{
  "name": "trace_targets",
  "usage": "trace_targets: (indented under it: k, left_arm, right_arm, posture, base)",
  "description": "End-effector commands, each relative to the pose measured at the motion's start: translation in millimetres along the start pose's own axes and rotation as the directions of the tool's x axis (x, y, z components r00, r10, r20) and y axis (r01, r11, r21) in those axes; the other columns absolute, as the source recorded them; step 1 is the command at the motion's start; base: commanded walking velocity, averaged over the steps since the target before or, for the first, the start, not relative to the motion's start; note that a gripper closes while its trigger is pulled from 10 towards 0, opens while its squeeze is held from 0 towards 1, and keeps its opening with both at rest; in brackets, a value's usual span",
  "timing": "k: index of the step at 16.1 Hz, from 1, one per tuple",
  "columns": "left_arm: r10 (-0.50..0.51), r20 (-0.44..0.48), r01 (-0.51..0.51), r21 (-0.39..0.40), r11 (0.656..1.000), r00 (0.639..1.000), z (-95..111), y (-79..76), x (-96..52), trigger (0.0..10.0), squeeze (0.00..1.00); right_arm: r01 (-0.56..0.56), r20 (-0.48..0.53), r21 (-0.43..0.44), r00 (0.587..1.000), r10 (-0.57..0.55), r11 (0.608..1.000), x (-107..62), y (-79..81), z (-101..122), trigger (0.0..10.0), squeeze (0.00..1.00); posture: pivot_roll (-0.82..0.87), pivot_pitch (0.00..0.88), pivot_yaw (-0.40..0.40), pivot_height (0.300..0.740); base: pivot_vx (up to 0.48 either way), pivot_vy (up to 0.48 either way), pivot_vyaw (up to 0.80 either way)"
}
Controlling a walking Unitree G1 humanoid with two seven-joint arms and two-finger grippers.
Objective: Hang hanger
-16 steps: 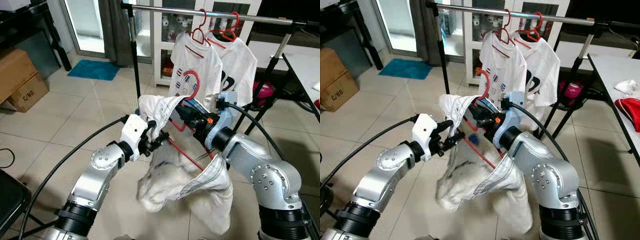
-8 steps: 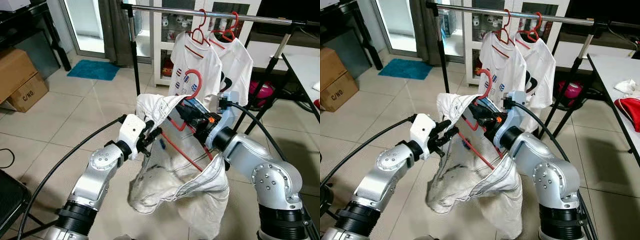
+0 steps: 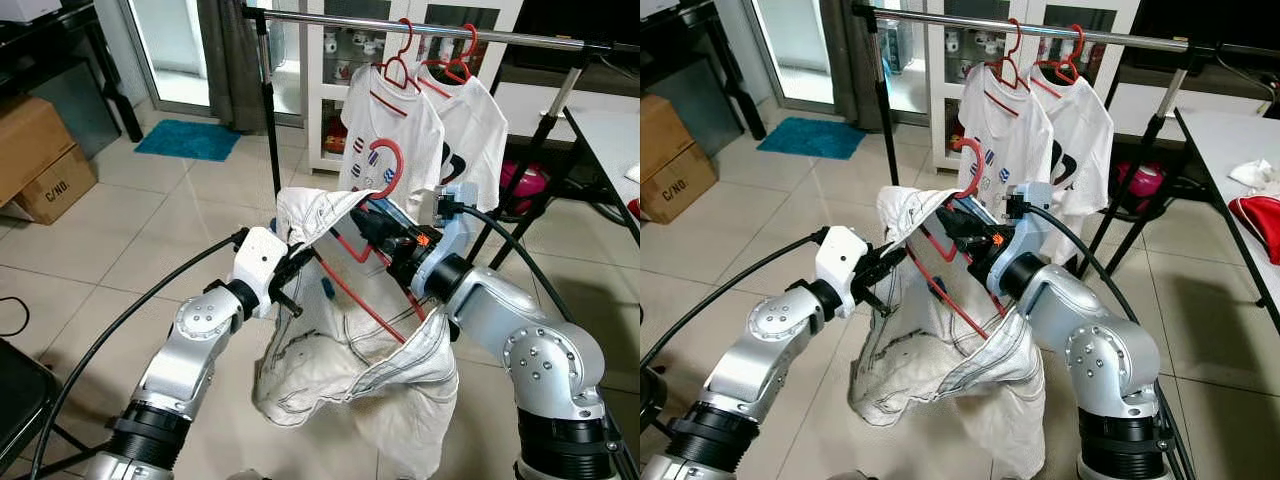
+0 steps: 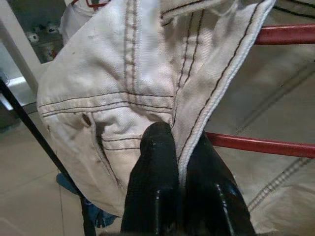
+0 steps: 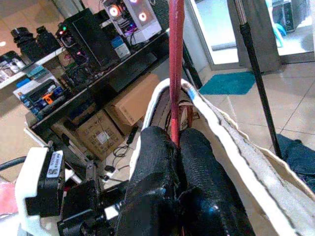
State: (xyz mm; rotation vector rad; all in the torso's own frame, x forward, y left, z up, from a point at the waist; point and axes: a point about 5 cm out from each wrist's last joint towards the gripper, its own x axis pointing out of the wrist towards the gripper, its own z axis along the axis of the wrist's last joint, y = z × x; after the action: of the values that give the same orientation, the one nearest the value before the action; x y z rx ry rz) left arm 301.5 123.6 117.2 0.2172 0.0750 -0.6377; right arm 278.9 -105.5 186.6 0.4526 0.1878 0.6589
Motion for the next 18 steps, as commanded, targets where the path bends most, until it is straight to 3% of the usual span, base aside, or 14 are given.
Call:
trace_targets:
  k: [1, 4, 7, 9, 11, 18]
  left_arm:
    - [0.062, -0.029, -0.062, 0.007, 0.998, 0.998, -2, 15.9, -4.1, 0.0, 0.0]
    - [0.106, -0.038, -0.106, 0.013, 0.994, 0.994, -2, 30.0, -9.6, 0.0, 0.0]
    - [0.182, -0.026, -0.18, 0.071, 0.981, 0.983, 9, 57.8, -19.3, 0.0, 0.0]
    - [0.21, -0.019, -0.208, 0.087, 0.974, 0.978, 14, 68.5, -21.7, 0.0, 0.0]
    - [0.261, -0.019, -0.257, 0.119, 0.959, 0.965, 19, 87.6, -26.0, 0.0, 0.0]
    - [0.397, -0.032, -0.386, 0.173, 0.906, 0.917, 27, 129.0, -37.8, 0.0, 0.0]
  right_arm:
    - [-0.035, 0.075, -0.037, 0.996, 0.038, 0.999, -4.0, 6.3, 13, 0.0, 0.0]
    - [-0.031, 0.074, -0.048, 0.997, 0.035, 0.998, -4.6, 5.8, 13, 0.0, 0.0]
    - [-0.032, 0.049, -0.078, 0.998, 0.036, 0.996, -5.0, 5.7, 9, 0.0, 0.0]
    - [-0.038, 0.029, -0.092, 0.999, 0.041, 0.995, -5.1, 6.4, 7, 0.0, 0.0]
    - [-0.05, 0.008, -0.106, 0.999, 0.051, 0.993, -5.5, 7.6, 3, 0.0, 0.0]
    - [-0.057, -0.015, -0.12, 0.998, 0.056, 0.991, -8.6, 7.0, -1, 0.0, 0.0]
  posture:
    - [-0.05, 0.0, 0.009, 0.74]
    - [-0.05, 0.0, 0.009, 0.74]
    - [-0.05, 0.0, 0.008, 0.74]
    - [-0.05, 0.0, 0.006, 0.74]
    - [-0.05, 0.0, 0.007, 0.74]
    - [-0.06, 0.0, 0.011, 0.74]
  base:
    - [0.0, 0.0, 0.0]
    - [0.0, 0.0, 0.0]
    - [0.0, 0.0, 0.0]
    - [0.0, 0.0, 0.0]
    - [0.0, 0.0, 0.0]
    - [0.0, 0.0, 0.0]
